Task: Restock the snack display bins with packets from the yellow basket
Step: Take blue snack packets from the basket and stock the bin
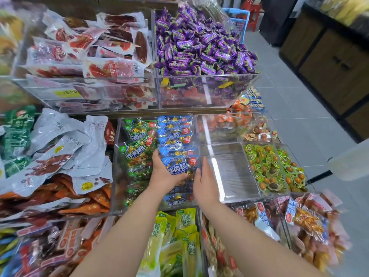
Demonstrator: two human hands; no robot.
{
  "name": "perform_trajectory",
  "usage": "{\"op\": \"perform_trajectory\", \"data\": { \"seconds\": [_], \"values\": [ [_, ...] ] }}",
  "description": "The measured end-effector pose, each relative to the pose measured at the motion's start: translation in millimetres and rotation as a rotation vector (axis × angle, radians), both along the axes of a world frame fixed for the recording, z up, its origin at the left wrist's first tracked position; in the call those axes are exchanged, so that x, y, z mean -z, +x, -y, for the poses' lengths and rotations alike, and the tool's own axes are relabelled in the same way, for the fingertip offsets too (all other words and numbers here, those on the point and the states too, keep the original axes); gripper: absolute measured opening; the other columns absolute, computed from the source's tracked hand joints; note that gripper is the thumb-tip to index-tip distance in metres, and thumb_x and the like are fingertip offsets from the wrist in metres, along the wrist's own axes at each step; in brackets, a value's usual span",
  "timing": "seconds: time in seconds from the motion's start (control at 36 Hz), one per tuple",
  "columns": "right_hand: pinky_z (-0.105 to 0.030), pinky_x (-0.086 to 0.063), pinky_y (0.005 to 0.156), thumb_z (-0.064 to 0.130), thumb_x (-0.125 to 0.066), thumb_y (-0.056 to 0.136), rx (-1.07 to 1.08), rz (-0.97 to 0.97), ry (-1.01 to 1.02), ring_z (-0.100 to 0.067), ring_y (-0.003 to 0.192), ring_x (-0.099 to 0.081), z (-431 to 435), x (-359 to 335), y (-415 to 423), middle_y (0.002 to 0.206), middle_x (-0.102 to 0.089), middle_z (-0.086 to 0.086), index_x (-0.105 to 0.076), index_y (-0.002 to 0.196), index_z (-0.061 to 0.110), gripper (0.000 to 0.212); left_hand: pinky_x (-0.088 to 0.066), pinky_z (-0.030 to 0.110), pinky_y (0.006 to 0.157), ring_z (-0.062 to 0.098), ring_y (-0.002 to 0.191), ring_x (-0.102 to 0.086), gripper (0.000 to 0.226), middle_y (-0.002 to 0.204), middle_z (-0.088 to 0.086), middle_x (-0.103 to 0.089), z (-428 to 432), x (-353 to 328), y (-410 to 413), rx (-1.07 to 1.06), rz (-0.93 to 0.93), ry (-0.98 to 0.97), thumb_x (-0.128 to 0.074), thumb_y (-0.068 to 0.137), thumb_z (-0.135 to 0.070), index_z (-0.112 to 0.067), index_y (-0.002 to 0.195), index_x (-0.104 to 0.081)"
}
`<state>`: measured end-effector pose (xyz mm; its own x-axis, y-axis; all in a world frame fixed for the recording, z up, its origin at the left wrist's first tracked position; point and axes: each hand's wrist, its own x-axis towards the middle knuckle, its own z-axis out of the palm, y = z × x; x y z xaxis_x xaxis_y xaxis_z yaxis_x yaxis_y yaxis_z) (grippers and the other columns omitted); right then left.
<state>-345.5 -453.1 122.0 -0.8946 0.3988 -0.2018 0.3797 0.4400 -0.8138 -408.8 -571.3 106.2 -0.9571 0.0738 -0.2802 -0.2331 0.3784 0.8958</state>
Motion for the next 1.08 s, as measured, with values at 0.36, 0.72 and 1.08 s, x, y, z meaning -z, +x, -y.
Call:
{"op": "perform_trajectory", "data": {
  "seconds": [0.36,0.72,1.08],
  "values": [
    [-0.030,-0.043,0.093,0.033,-0.025,0.102,0.038,0.010,0.087,-0.022,0.125,-0.049,2.2,6.1,-3.6,0.152,-0.033,0.006,-0.004,0.150,0.035,0.052,-0.025,0.020,0.102,0.006,0.127,-0.031,0.131,0.145,-0.002,-0.030,-10.3,2.6,-11.4,0.071,-0.073,-0.029,-0.089,0.064,-0.019,-0.021,0.151,0.008],
    [-0.023,-0.026,0.104,0.028,-0.037,0.101,0.056,0.048,-0.081,-0.019,0.134,-0.038,-11.0,-13.4,12.9,0.148,-0.039,-0.002,-0.033,0.146,0.018,0.046,-0.019,0.036,0.118,0.023,0.145,-0.019,0.129,0.159,0.006,-0.014,15.9,-22.1,-3.5,0.069,0.071,-0.109,-0.089,0.062,-0.037,-0.015,0.153,0.000],
    [-0.016,-0.050,0.058,0.005,-0.052,0.089,0.520,-0.039,-0.354,-0.007,0.063,-0.058,-55.4,3.7,141.2,0.076,-0.066,0.005,-0.065,0.092,0.020,0.021,-0.046,0.036,0.075,0.025,0.078,-0.058,0.019,0.080,0.007,-0.061,-1.0,-48.3,117.6,-0.054,-0.089,0.119,-0.055,0.093,-0.009,-0.023,0.080,-0.056]
  ]
}}
